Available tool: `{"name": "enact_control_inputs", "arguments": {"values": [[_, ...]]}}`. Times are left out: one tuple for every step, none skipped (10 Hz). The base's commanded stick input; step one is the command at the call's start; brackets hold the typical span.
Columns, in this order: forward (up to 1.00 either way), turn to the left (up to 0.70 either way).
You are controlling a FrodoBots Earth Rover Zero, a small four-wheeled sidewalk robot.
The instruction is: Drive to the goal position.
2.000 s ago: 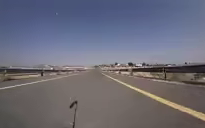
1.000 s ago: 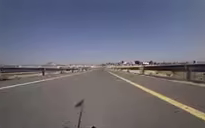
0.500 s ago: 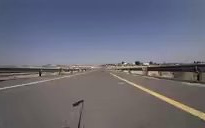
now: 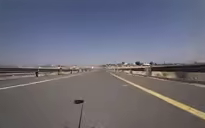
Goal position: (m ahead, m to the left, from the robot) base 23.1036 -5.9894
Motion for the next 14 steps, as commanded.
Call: {"name": "enact_control_inputs", "arguments": {"values": [[1.00, -0.04], [1.00, -0.04], [1.00, -0.01], [1.00, 0.00], [1.00, 0.00], [1.00, 0.00], [1.00, 0.00], [1.00, 0.00], [1.00, 0.00], [1.00, 0.00], [1.00, 0.00], [1.00, 0.00], [1.00, 0.00], [1.00, 0.00]]}}
